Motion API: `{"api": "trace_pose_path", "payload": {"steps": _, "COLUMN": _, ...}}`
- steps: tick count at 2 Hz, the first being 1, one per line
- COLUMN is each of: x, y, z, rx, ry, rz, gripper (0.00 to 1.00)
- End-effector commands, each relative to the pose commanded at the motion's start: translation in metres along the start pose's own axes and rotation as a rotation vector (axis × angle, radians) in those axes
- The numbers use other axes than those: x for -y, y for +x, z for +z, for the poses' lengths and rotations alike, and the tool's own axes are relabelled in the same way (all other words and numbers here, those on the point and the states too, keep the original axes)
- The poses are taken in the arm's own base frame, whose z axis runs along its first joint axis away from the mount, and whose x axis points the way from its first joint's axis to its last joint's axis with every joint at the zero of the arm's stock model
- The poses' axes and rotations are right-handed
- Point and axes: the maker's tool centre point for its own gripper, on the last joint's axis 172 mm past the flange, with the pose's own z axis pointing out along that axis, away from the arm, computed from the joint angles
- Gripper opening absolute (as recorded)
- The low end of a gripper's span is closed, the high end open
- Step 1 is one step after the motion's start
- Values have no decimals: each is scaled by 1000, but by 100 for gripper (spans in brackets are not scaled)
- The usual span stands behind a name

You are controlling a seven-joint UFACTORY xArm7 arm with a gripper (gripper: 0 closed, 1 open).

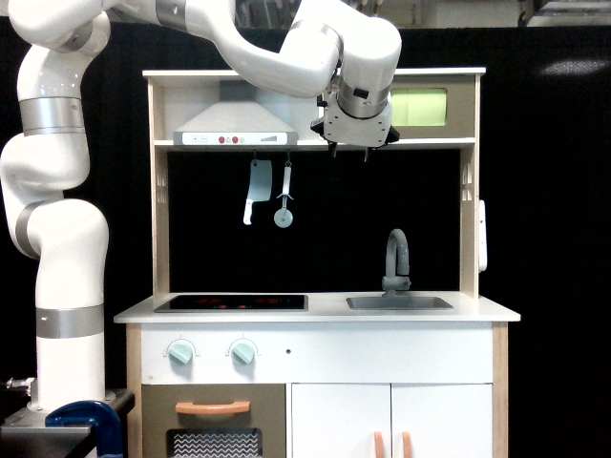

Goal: Open the oven door

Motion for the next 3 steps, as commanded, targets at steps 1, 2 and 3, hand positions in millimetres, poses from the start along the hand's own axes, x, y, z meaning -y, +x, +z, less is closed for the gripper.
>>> {"api": "trace_pose_path", "payload": {"steps": 1, "x": -7, "y": 38, "z": 17, "rx": 0, "ry": 0, "rz": 0, "gripper": 100}}
{"api": "trace_pose_path", "payload": {"steps": 2, "x": -21, "y": 70, "z": 27, "rx": 0, "ry": 0, "rz": 0, "gripper": 100}}
{"api": "trace_pose_path", "payload": {"steps": 3, "x": -27, "y": 105, "z": 44, "rx": 0, "ry": 0, "rz": 0, "gripper": 100}}
